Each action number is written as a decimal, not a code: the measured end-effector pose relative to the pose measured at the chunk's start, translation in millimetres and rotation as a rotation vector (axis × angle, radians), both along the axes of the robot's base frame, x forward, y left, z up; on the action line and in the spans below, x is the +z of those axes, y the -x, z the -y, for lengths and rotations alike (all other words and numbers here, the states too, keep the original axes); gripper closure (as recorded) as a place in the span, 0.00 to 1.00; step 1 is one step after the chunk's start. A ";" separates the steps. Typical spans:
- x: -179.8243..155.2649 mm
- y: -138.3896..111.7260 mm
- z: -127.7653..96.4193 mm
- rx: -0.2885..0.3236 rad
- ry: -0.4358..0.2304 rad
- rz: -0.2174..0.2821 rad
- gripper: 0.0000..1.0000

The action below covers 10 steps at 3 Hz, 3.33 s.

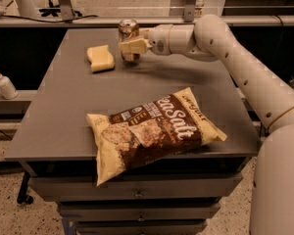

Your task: Move orange can near sponge

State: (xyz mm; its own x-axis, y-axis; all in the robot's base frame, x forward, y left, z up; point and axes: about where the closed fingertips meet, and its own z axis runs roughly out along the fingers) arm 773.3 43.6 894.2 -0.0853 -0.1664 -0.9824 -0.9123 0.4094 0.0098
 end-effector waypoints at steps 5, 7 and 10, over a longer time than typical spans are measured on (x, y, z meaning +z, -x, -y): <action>-5.8 38.6 -73.4 0.140 -0.029 -0.048 0.31; -7.5 38.6 -70.3 0.135 -0.025 -0.050 0.00; 21.6 4.4 88.9 -0.085 0.099 0.060 0.00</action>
Offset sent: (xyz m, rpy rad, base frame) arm -0.0357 0.0726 -0.0095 0.0353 0.0606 0.1270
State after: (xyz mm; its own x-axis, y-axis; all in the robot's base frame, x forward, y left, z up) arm 768.9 -45.2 915.8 -0.0451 -0.2577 -0.9652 -0.8722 0.4813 -0.0878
